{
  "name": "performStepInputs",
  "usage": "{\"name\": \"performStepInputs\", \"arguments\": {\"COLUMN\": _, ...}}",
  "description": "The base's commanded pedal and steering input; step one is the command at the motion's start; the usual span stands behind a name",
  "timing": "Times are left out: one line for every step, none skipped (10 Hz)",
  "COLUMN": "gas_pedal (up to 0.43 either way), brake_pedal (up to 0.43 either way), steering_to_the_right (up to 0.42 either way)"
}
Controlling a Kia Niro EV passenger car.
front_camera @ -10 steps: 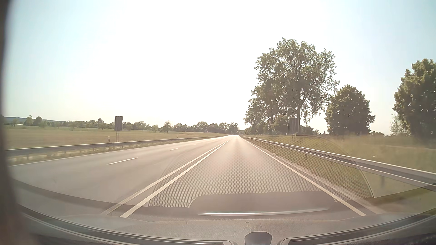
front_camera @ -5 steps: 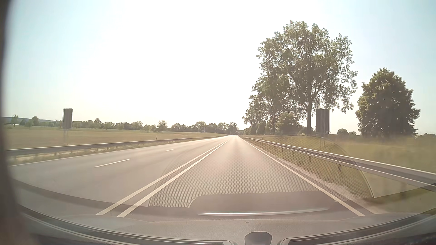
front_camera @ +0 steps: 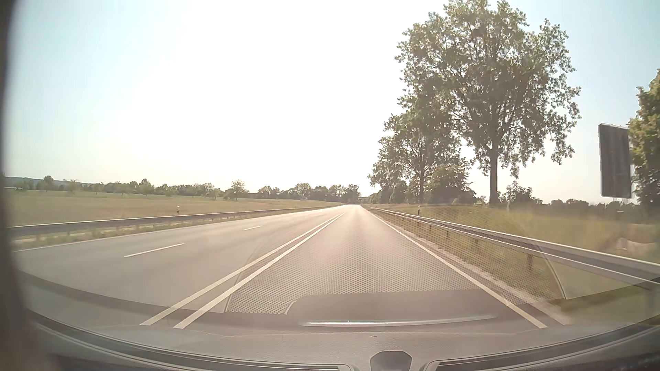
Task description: Follow the waypoints while adhering to traffic rules and regulations
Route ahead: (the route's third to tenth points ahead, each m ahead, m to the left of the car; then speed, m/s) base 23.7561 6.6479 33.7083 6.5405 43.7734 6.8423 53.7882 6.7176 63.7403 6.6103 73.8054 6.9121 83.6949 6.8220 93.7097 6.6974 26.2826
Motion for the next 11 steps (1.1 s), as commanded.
{"name": "performStepInputs", "arguments": {"gas_pedal": 0.461, "brake_pedal": 0.006, "steering_to_the_right": 0.004}}
{"name": "performStepInputs", "arguments": {"gas_pedal": 0.461, "brake_pedal": 0.006, "steering_to_the_right": 0.004}}
{"name": "performStepInputs", "arguments": {"gas_pedal": 0.461, "brake_pedal": 0.006, "steering_to_the_right": 0.004}}
{"name": "performStepInputs", "arguments": {"gas_pedal": 0.461, "brake_pedal": 0.006, "steering_to_the_right": 0.003}}
{"name": "performStepInputs", "arguments": {"gas_pedal": 0.461, "brake_pedal": 0.006, "steering_to_the_right": 0.003}}
{"name": "performStepInputs", "arguments": {"gas_pedal": 0.461, "brake_pedal": 0.006, "steering_to_the_right": 0.003}}
{"name": "performStepInputs", "arguments": {"gas_pedal": 0.461, "brake_pedal": 0.006, "steering_to_the_right": 0.003}}
{"name": "performStepInputs", "arguments": {"gas_pedal": 0.461, "brake_pedal": 0.006, "steering_to_the_right": 0.003}}
{"name": "performStepInputs", "arguments": {"gas_pedal": 0.461, "brake_pedal": 0.006, "steering_to_the_right": 0.003}}
{"name": "performStepInputs", "arguments": {"gas_pedal": 0.461, "brake_pedal": 0.006, "steering_to_the_right": 0.003}}
{"name": "performStepInputs", "arguments": {"gas_pedal": 0.461, "brake_pedal": 0.006, "steering_to_the_right": 0.003}}
